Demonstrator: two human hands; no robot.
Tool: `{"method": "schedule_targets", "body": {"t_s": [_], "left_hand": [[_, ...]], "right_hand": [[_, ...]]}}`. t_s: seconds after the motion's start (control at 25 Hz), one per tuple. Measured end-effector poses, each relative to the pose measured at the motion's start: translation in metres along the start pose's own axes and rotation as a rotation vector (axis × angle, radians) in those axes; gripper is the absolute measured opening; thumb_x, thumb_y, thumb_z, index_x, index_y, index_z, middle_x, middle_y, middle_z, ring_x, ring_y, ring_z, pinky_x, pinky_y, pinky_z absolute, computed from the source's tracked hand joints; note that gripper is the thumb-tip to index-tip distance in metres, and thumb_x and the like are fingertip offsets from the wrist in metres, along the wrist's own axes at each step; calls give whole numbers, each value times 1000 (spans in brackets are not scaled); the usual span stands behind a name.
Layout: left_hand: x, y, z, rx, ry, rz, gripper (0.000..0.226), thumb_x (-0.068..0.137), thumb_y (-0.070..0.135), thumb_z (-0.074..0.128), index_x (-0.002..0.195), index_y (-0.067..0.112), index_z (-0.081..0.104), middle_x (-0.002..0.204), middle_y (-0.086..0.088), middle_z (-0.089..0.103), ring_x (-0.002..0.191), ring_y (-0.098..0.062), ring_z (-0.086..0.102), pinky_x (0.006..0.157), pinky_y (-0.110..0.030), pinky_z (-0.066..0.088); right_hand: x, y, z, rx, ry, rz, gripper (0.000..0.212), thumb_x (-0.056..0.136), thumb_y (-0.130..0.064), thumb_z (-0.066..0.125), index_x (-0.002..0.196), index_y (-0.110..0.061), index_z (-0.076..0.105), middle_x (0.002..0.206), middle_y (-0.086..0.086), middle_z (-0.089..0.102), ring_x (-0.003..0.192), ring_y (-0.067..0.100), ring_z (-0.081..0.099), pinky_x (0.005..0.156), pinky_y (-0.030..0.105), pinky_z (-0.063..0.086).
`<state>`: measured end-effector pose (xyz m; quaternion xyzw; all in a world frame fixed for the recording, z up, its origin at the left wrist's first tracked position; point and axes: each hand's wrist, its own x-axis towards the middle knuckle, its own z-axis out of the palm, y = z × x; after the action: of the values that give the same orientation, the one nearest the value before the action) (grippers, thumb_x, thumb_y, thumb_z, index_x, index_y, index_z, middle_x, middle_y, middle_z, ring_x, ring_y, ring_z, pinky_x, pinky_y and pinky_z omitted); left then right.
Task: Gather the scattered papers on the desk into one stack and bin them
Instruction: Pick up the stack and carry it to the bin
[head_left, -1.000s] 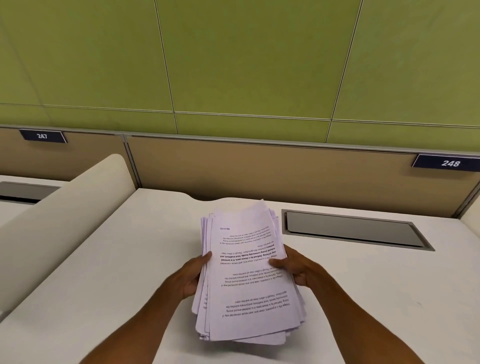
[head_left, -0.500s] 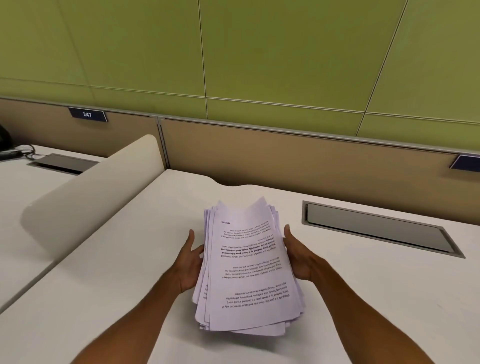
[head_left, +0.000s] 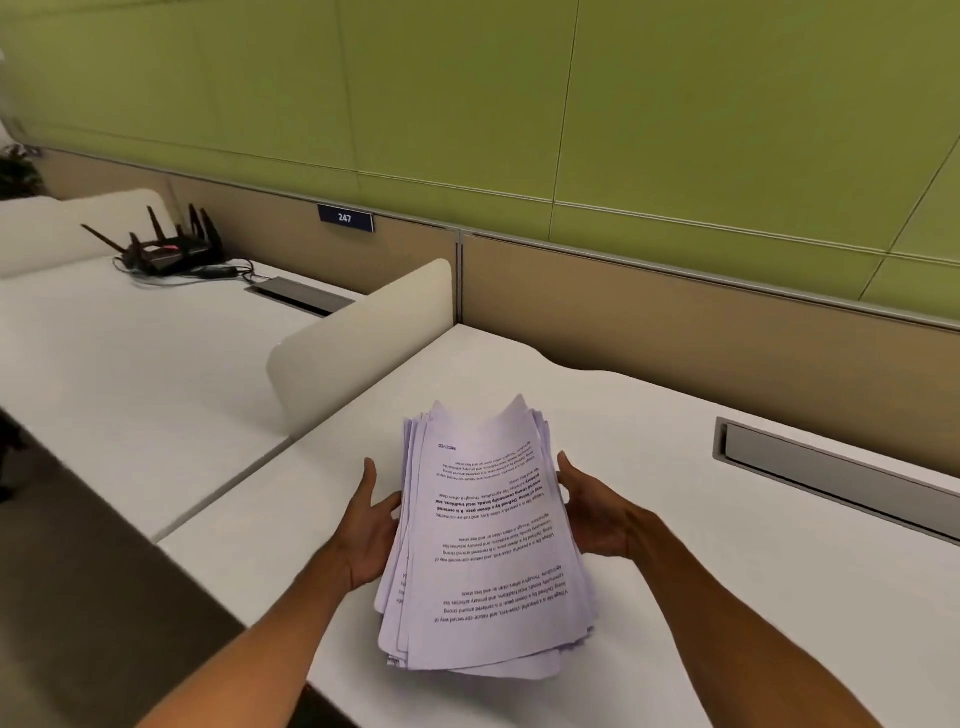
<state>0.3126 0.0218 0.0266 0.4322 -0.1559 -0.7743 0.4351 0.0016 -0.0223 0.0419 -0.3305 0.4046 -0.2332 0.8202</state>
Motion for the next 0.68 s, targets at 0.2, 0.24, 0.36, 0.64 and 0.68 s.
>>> {"method": "schedule_targets", "body": {"t_s": [0.2,0.24,0.36,0.64,0.68], "left_hand": [[-81,12,-63,-85,46,97,100,58,87,50,132,20,53,128,-16,63,113,-38,62,90,-53,52],[-98,13,-77,-106,59,121,100,59,87,49,132,20,52,127,-17,63,112,-38,62,89,-53,52],[-151,17,-119,-122,104,206,101,60,87,47,134,18,52,130,-18,60,117,-39,59,93,-52,50],[-262,10,-223,-160,294,362,84,76,79,43,128,15,58,128,-16,62,115,-36,60,87,-45,53],[-273,7,-235,-160,323,375,74,82,70,47,129,14,57,127,-17,62,114,-35,61,86,-45,53]], "right_hand": [[22,20,92,-184,-85,-22,66,87,-53,58,140,-15,48,139,21,53,126,44,52,106,61,40],[27,26,111,-257,-82,-46,62,88,-43,62,141,-15,43,137,21,55,123,45,55,103,64,41],[41,44,173,-408,-100,-95,65,86,-12,69,140,-14,33,133,20,57,114,45,61,95,65,46],[89,103,310,-559,-236,-77,61,85,11,62,134,-11,33,137,23,52,120,43,56,91,54,54],[97,112,325,-569,-245,-67,59,85,11,62,131,-11,35,137,23,52,120,43,56,90,53,55]]}}
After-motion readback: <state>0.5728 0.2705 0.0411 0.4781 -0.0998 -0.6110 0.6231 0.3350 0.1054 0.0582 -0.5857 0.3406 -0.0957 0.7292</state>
